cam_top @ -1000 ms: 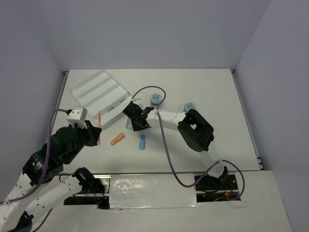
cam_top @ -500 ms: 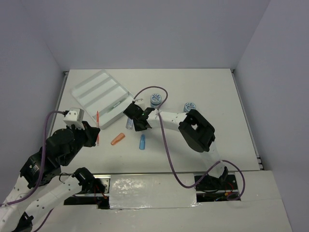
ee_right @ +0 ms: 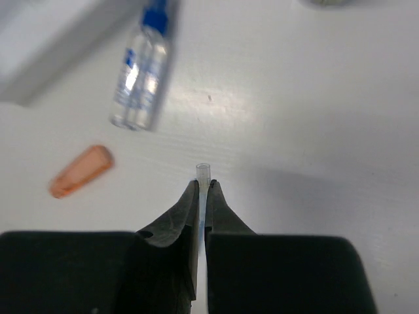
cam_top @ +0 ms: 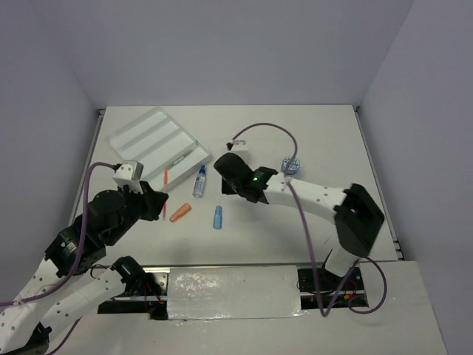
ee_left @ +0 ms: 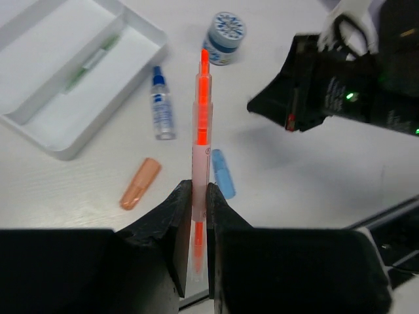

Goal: Sort the stationery into containers
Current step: Close the pen cap on the pen.

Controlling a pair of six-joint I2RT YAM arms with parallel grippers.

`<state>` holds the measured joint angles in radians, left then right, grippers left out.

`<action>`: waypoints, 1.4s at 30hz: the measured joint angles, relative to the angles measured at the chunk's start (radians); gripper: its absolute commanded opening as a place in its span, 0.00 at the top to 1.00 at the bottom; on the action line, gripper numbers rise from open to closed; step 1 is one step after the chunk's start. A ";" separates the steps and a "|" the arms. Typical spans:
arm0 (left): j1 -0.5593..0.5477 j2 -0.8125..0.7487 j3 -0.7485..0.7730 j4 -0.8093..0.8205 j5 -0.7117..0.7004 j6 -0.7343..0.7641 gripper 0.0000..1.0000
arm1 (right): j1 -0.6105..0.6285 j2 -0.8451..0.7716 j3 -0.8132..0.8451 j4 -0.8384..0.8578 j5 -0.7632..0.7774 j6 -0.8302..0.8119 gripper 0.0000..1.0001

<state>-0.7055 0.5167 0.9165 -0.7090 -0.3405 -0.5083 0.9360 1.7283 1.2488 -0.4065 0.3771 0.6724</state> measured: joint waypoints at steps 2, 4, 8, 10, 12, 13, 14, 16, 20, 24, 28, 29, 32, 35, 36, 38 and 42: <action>0.000 0.002 -0.045 0.079 0.062 -0.019 1.00 | -0.006 -0.130 -0.053 0.051 0.040 0.023 1.00; 0.000 0.011 -0.111 0.179 0.141 -0.046 1.00 | -0.010 -0.270 -0.117 0.121 0.081 0.054 1.00; 0.000 0.072 -0.240 0.389 0.311 -0.104 1.00 | -0.013 -0.542 -0.311 0.292 0.150 0.127 1.00; -0.001 0.110 -0.297 0.509 0.398 -0.140 1.00 | -0.013 -0.680 -0.430 0.368 0.177 0.161 1.00; -0.005 0.155 -0.345 0.619 0.472 -0.179 1.00 | -0.013 -0.793 -0.519 0.433 0.201 0.195 1.00; -0.008 0.174 -0.367 0.671 0.505 -0.190 1.00 | -0.013 -0.835 -0.547 0.462 0.211 0.208 1.00; -0.011 0.188 -0.384 0.718 0.535 -0.206 1.00 | -0.013 -0.865 -0.564 0.481 0.218 0.221 1.00; -0.019 0.208 -0.406 0.798 0.577 -0.230 1.00 | -0.013 -0.912 -0.583 0.535 0.221 0.242 1.00; -0.041 0.244 -0.417 0.954 0.636 -0.261 1.00 | -0.013 -0.962 -0.616 0.617 0.213 0.267 1.00; -0.070 0.302 -0.417 1.056 0.664 -0.282 1.00 | -0.013 -0.953 -0.620 0.644 0.183 0.281 1.00; -0.096 0.344 -0.416 1.085 0.670 -0.284 1.00 | -0.011 -0.940 -0.630 0.685 0.146 0.276 1.00; -0.100 0.348 -0.415 1.084 0.670 -0.283 1.00 | -0.011 -0.935 -0.632 0.696 0.135 0.271 1.00; -0.108 0.352 -0.408 1.083 0.669 -0.281 1.00 | -0.011 -0.926 -0.633 0.719 0.103 0.256 1.00; -0.110 0.351 -0.396 1.083 0.665 -0.279 1.00 | -0.009 -0.919 -0.634 0.734 0.073 0.245 1.00; -0.110 0.351 -0.393 1.083 0.662 -0.278 1.00 | -0.009 -0.916 -0.635 0.739 0.064 0.242 1.00; -0.110 0.351 -0.388 1.081 0.657 -0.277 1.00 | -0.009 -0.908 -0.640 0.760 0.042 0.230 1.00; -0.110 0.351 -0.385 1.073 0.651 -0.273 1.00 | -0.008 -0.891 -0.653 0.785 -0.006 0.211 1.00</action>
<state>-0.8154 0.8680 0.5312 0.3645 0.3103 -0.7815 0.9276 0.8371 0.5961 0.3782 0.3714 0.8837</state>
